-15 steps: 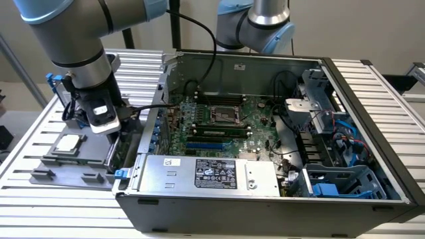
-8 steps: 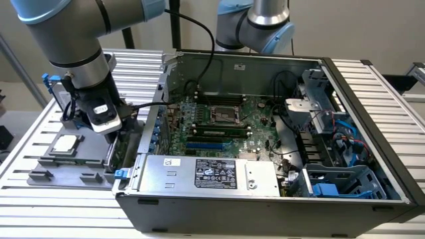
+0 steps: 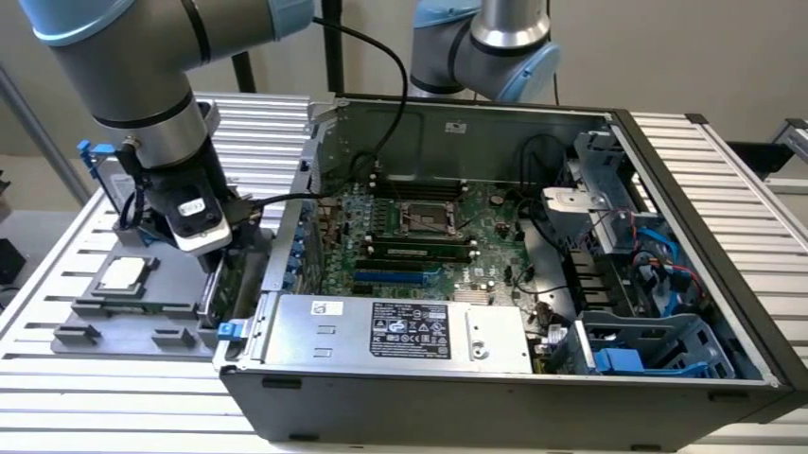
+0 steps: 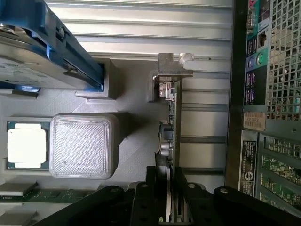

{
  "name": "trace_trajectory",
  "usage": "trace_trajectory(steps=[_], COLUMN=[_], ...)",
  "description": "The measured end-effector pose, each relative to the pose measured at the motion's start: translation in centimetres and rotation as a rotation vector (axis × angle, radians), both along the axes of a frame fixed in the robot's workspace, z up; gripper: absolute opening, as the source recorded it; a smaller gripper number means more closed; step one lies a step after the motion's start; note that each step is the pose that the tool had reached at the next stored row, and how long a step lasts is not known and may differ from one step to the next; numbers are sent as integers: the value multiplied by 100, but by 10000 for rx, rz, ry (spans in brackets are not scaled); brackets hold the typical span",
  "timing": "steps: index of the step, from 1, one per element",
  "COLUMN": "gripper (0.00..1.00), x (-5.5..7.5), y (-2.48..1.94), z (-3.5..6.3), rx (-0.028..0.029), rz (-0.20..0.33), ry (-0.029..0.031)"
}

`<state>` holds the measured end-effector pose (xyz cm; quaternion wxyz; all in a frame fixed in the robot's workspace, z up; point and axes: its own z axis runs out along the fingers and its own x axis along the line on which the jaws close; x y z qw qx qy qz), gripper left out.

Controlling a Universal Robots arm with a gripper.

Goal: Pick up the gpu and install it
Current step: 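Pick up the gpu and move the gpu toward the slot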

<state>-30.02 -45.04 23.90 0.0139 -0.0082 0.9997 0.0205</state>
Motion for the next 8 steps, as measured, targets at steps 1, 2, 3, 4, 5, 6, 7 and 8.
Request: trace_trajectory(steps=[1, 2, 3, 4, 5, 6, 7, 8], gripper=[0, 0, 0, 0, 0, 0, 0, 0], x=[0, -1, 0, -1, 0, -1, -1, 0], y=[0, -1, 0, 0, 0, 0, 0, 0], z=[3, 13, 61, 100, 145, 190, 235, 282], rx=[0, -1, 0, -1, 0, -1, -1, 0], rz=[0, 0, -1, -1, -1, -1, -1, -1], ry=[0, 2, 4, 9, 12, 17, 21, 23])
